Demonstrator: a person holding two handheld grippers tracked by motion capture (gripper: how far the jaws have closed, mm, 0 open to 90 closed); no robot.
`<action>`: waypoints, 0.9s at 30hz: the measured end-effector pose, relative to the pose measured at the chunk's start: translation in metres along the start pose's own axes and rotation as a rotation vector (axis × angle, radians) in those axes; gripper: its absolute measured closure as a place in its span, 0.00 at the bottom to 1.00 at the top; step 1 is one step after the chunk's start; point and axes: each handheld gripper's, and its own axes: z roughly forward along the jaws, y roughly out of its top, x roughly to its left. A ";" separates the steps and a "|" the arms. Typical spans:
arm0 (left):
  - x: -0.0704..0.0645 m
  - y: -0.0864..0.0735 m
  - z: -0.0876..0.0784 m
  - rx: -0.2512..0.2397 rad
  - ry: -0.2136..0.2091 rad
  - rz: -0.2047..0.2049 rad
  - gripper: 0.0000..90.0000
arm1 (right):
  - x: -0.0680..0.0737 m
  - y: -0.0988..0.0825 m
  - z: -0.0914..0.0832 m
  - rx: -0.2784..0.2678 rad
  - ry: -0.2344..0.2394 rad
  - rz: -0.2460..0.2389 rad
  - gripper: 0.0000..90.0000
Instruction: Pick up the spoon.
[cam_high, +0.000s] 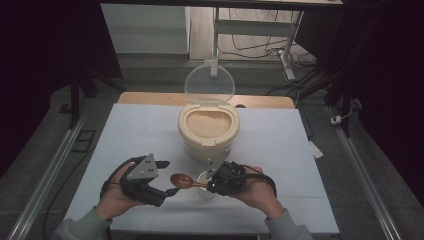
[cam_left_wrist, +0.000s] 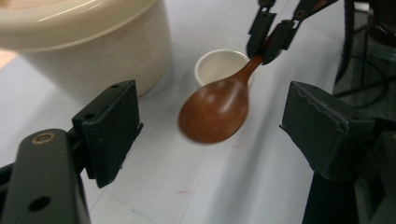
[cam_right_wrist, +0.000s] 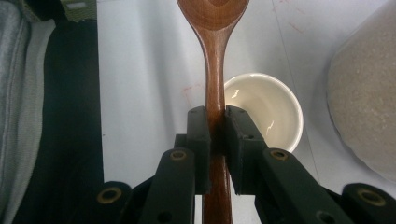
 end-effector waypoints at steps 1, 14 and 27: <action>0.000 0.002 0.002 0.010 -0.011 0.005 0.22 | 0.000 0.000 0.000 -0.001 -0.006 0.000 0.89; -0.001 0.034 0.040 0.147 -0.131 0.083 0.35 | 0.005 0.003 0.000 -0.006 -0.018 -0.037 0.89; -0.003 0.046 0.063 0.246 -0.211 0.154 0.54 | 0.011 0.005 -0.003 -0.003 -0.048 -0.084 0.89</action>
